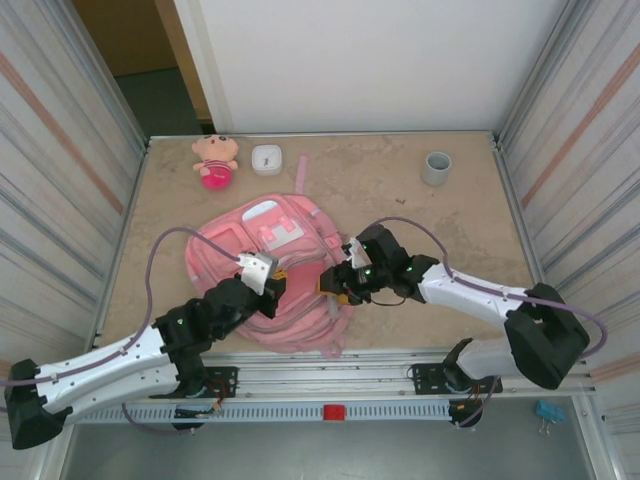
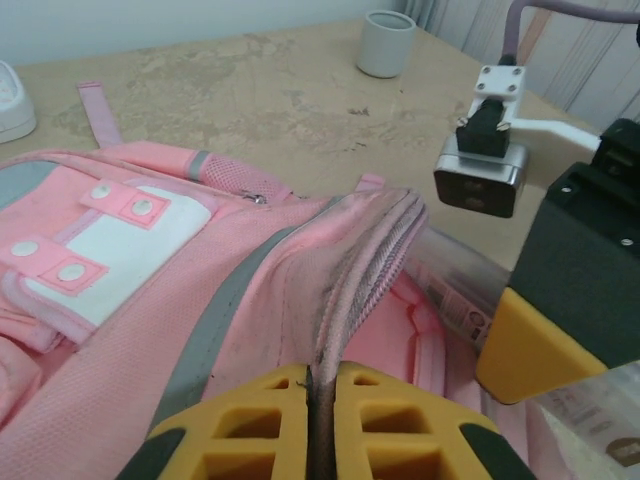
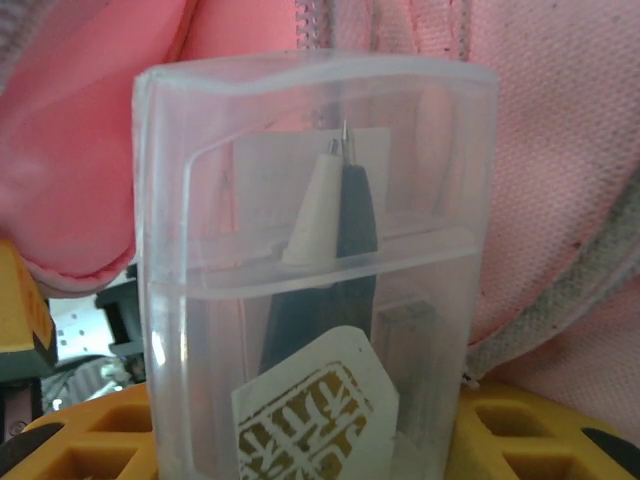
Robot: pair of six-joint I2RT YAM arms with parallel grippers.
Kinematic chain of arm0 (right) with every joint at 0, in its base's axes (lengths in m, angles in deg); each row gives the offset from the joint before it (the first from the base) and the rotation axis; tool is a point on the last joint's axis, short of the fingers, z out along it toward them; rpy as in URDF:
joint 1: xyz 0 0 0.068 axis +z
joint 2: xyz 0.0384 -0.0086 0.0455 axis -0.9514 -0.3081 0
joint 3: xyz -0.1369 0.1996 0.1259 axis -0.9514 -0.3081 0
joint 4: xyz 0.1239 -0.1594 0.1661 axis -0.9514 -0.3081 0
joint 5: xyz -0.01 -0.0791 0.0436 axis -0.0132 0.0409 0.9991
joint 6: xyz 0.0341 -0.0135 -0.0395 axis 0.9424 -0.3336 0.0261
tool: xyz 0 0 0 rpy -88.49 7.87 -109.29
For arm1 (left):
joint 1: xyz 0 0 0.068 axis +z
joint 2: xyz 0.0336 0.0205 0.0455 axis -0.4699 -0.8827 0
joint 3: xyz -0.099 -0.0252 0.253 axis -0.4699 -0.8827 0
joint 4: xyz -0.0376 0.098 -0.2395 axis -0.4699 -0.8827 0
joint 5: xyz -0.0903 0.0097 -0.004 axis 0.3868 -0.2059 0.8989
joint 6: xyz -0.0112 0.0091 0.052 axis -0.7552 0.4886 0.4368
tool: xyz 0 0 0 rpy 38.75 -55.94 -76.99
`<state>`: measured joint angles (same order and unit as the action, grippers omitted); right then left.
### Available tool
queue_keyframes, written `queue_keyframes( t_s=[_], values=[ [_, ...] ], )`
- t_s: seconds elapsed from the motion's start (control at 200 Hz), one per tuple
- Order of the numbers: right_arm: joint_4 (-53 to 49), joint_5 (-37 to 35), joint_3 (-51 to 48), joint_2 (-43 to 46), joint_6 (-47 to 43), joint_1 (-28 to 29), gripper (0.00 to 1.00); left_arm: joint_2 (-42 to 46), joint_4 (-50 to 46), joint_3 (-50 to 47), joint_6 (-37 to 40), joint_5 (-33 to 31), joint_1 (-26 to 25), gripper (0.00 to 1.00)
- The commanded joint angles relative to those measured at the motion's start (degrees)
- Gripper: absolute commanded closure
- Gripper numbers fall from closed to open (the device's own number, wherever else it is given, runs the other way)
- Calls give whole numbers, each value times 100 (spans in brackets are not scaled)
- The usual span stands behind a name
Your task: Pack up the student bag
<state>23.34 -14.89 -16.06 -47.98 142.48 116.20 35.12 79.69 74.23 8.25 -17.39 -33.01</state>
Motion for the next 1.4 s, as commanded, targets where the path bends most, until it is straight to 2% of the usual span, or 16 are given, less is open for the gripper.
queue_keyframes(
  t_s=[0.0,0.11,0.296,0.471,0.606,0.752,1.117,1.273,1.393],
  values=[
    [1049,190,238,-234,711,77,54,144,614,65,-164,-60,-28,100],
    [738,200,379,-136,595,43,54,84,551,97,-160,-86,-25,100],
    [-302,-149,401,553,104,-115,53,-25,762,96,-249,43,-22,100],
    [-549,-245,328,973,117,-194,53,-361,1202,168,-441,306,-24,100],
    [-142,-258,202,889,376,17,52,-632,1703,142,-605,496,-31,100],
    [452,-255,111,547,741,168,52,-771,1823,178,-690,566,-31,100],
    [1825,-1033,-48,-182,1659,222,44,-237,1900,5,-779,608,-26,100],
    [1885,-1241,-22,-300,1749,219,38,-166,1841,12,-762,622,-23,100],
    [1813,-1270,-49,-270,1703,227,39,-143,1812,3,-761,615,-31,100]
  ],
)
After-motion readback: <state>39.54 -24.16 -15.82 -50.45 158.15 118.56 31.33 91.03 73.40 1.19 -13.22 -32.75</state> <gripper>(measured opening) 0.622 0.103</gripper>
